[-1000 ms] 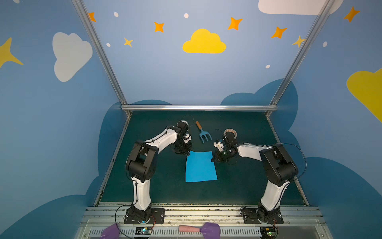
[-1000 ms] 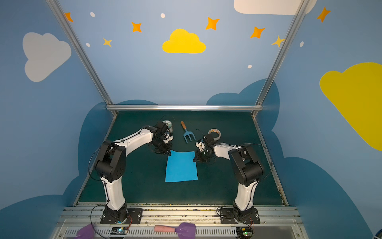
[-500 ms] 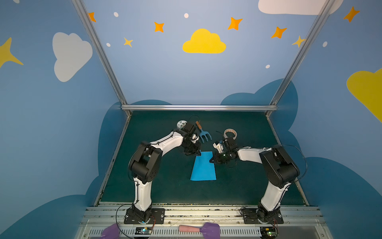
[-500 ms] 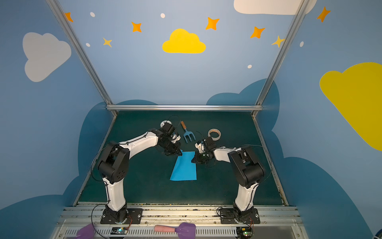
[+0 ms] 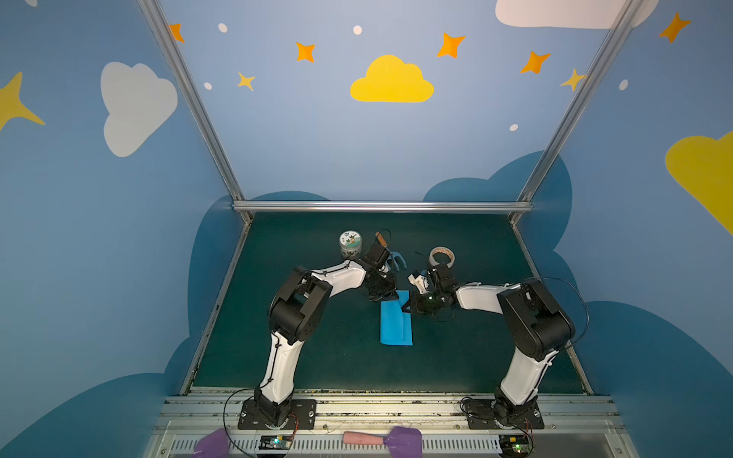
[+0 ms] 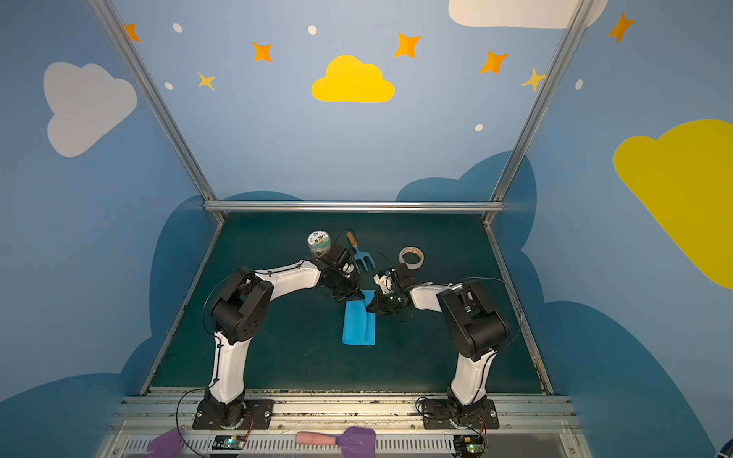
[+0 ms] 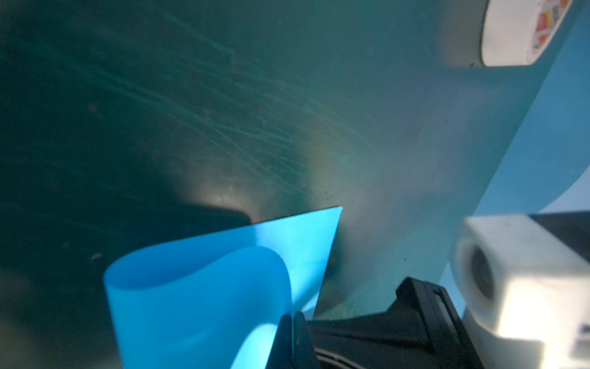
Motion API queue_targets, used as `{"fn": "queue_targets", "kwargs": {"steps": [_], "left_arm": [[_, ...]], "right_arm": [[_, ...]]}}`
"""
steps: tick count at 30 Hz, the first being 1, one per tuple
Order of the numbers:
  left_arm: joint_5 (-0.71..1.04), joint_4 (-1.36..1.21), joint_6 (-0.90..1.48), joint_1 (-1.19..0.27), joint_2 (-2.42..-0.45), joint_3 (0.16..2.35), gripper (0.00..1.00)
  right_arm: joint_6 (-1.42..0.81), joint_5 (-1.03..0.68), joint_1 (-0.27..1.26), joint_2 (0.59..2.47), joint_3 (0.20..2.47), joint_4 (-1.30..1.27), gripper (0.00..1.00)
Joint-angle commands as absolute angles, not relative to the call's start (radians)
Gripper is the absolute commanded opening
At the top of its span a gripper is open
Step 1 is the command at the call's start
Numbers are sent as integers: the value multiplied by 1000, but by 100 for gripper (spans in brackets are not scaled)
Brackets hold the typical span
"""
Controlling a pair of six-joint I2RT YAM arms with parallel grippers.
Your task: Fold a paper plane with a square sheet of paper (fold left side to right side)
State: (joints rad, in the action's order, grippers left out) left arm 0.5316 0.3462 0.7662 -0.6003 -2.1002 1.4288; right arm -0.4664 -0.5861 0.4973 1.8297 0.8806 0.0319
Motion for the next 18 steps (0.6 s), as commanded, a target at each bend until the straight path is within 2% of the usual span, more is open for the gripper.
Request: {"fn": "queue_targets", "kwargs": {"steps": [1, 16, 18], "left_arm": [[470, 311, 818, -611, -2108, 1444, 4], [400, 316, 834, -634, -2121, 1421, 4], [396, 311, 839, -638, -2121, 1420, 4]], "right_arm": [[-469, -583, 522, 1846, 844, 128, 0], [-456, -605, 429, 1662, 892, 237, 0], [-462, -612, 422, 1641, 883, 235, 7]]}}
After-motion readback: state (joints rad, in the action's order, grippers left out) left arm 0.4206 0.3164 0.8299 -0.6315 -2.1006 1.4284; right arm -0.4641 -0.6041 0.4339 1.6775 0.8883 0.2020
